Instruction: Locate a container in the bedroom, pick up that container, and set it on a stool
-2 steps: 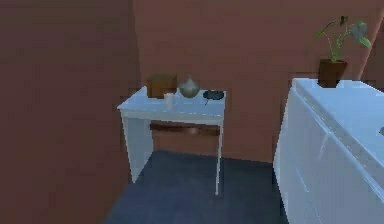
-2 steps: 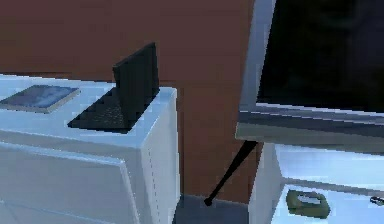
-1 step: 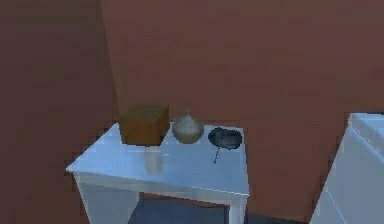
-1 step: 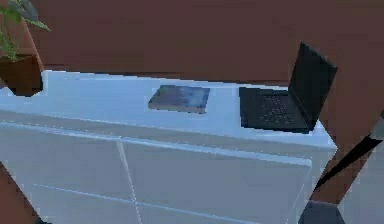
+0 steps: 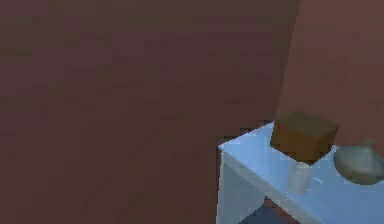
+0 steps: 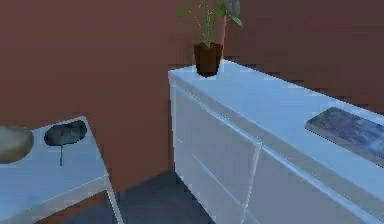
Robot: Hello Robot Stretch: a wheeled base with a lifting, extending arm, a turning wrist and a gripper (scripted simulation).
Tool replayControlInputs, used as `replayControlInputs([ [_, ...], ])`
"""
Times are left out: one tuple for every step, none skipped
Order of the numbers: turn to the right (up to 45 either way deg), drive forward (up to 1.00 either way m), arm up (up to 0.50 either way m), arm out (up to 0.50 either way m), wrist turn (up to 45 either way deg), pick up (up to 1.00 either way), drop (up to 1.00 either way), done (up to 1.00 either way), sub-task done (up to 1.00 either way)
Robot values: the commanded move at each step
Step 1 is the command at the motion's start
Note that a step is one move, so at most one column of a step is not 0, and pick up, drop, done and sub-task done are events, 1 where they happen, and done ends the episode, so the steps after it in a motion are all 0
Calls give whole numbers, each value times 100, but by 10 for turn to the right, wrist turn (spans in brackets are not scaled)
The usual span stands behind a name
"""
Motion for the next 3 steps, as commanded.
replayControlInputs([
  [-450,0,0,0,0,0,0,0,0],
  [-90,0,0,0,0,0,0,0,0],
  [0,0,50,0,0,0,0,0,0],
])
